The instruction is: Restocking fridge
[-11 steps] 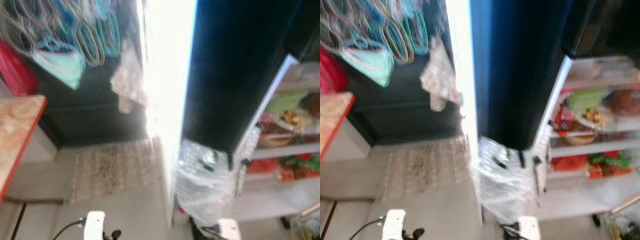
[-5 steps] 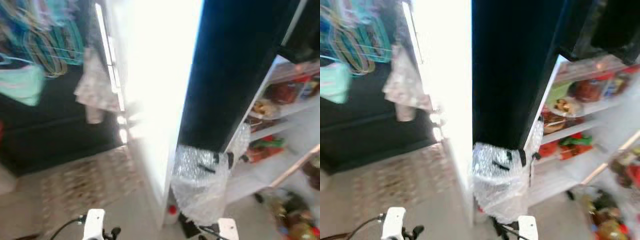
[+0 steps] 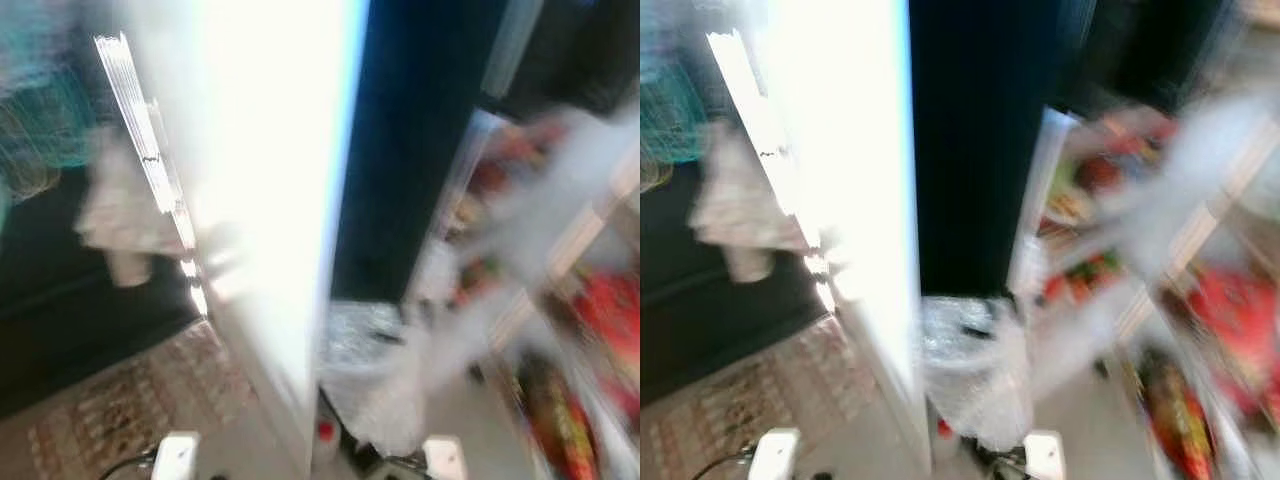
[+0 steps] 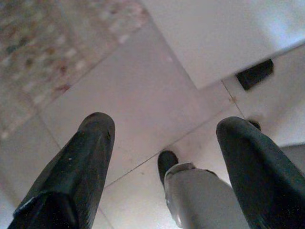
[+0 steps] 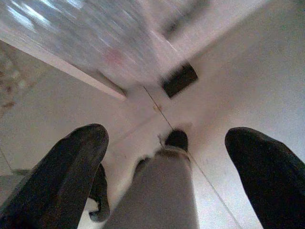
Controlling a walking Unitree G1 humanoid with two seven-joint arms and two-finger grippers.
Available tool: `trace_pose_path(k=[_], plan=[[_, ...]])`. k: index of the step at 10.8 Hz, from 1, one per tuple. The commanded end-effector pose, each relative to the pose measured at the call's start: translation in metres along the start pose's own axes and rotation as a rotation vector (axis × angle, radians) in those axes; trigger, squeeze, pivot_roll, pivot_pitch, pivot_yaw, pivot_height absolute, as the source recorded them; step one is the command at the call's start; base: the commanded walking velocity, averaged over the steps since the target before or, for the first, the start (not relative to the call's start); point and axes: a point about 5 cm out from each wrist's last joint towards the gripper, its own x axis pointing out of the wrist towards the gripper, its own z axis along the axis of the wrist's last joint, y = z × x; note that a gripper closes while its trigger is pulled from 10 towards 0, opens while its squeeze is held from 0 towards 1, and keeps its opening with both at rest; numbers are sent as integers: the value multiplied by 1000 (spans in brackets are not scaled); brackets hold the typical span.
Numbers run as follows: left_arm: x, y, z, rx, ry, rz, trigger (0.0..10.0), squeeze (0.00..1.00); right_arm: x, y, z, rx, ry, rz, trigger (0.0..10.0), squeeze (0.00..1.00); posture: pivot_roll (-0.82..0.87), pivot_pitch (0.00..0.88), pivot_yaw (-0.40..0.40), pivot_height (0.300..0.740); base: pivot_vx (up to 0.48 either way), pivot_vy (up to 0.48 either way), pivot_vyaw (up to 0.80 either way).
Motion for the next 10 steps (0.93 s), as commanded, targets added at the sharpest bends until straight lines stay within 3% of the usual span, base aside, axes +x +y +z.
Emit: trace_pose_path(k=[1, 8, 10], plan=[[-1, 0, -4, 5, 17, -1, 10000, 0, 0, -1, 1, 0, -4, 0, 10000, 0, 8, 0, 33, 740, 0, 0, 0], [1, -9, -8, -2, 54, 1, 10000, 0, 0, -1, 0, 5, -5, -14, 10000, 0, 6, 0, 35, 740, -224, 0, 0], [-4, 1, -19, 13, 90, 23, 10000, 0, 0, -1, 0, 5, -4, -17, 10000, 0, 4, 0, 36, 740, 0, 0, 0]])
